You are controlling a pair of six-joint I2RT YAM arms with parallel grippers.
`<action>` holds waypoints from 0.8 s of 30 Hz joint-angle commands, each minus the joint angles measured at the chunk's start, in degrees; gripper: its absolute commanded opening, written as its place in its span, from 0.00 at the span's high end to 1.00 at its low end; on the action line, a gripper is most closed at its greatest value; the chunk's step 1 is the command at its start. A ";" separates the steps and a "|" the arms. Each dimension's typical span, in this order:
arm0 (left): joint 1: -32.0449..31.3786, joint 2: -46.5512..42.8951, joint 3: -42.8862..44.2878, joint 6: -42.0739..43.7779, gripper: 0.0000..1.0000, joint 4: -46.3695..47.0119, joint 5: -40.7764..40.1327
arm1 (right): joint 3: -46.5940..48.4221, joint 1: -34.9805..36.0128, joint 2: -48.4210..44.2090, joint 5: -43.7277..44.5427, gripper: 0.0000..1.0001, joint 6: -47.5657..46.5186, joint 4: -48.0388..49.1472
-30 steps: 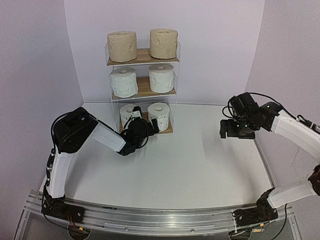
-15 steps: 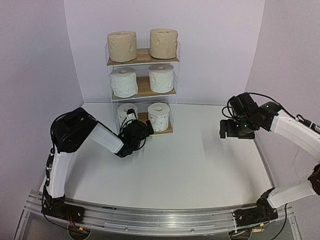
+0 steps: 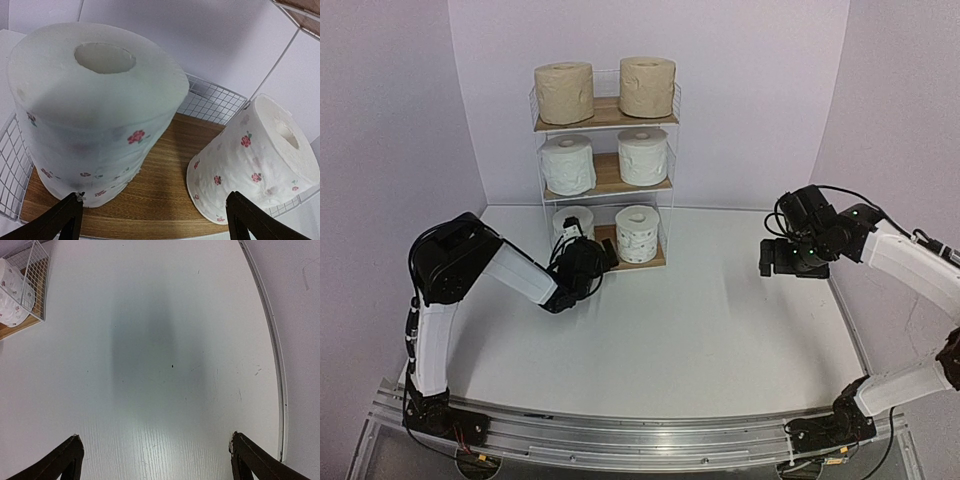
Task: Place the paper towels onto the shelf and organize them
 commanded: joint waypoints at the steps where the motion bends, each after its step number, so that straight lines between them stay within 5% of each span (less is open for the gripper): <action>1: -2.94 -4.02 -1.11 4.28 0.00 3.81 3.60 | 0.15 0.07 -1.41 1.16 0.02 0.77 0.48; 24: -1.66 10.71 21.31 3.52 0.15 -4.15 13.05 | 0.01 -0.02 -1.58 3.51 0.02 -2.58 0.44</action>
